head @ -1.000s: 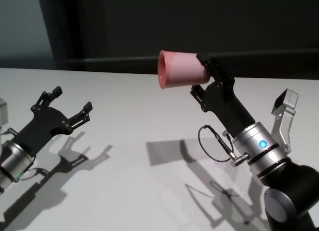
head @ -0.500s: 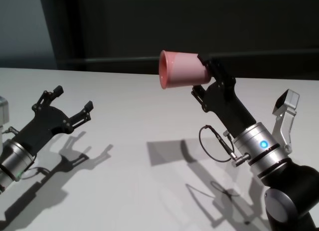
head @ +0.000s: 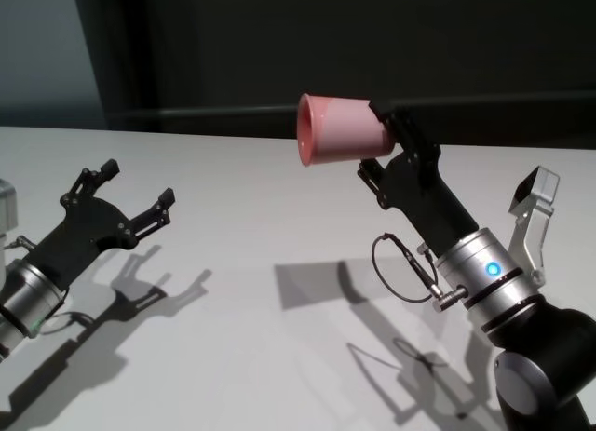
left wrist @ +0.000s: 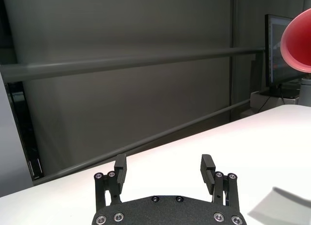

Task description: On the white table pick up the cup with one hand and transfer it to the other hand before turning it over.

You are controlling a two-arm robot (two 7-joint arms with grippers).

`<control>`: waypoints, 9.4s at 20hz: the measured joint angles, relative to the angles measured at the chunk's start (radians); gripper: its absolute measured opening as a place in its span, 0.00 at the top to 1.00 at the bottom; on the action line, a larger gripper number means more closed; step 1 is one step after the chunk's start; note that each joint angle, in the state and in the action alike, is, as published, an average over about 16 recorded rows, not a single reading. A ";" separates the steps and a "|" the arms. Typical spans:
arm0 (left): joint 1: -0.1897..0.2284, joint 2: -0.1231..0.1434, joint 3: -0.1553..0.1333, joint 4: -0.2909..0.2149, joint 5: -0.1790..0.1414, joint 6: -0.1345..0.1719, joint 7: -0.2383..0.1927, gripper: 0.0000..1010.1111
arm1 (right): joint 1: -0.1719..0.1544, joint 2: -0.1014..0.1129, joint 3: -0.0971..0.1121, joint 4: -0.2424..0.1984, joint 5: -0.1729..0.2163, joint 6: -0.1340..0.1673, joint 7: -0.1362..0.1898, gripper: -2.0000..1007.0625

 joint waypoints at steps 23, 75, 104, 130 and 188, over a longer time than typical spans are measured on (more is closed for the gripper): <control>-0.001 0.001 0.001 -0.001 -0.001 0.001 0.001 0.01 | -0.013 0.040 -0.008 -0.012 -0.018 -0.063 -0.024 0.24; -0.001 0.001 0.001 -0.001 -0.001 0.001 0.001 0.01 | 0.076 0.432 -0.208 -0.199 -0.571 -0.283 -0.263 0.24; -0.001 0.001 0.001 -0.001 -0.001 0.001 0.001 0.01 | 0.249 0.497 -0.411 -0.146 -0.867 -0.093 -0.306 0.24; -0.001 0.001 0.001 -0.001 -0.001 0.001 0.001 0.01 | 0.255 0.453 -0.434 -0.057 -0.946 -0.003 -0.260 0.24; -0.001 0.001 0.001 -0.001 -0.001 0.001 0.001 0.01 | 0.215 0.417 -0.409 -0.007 -1.020 0.077 -0.247 0.00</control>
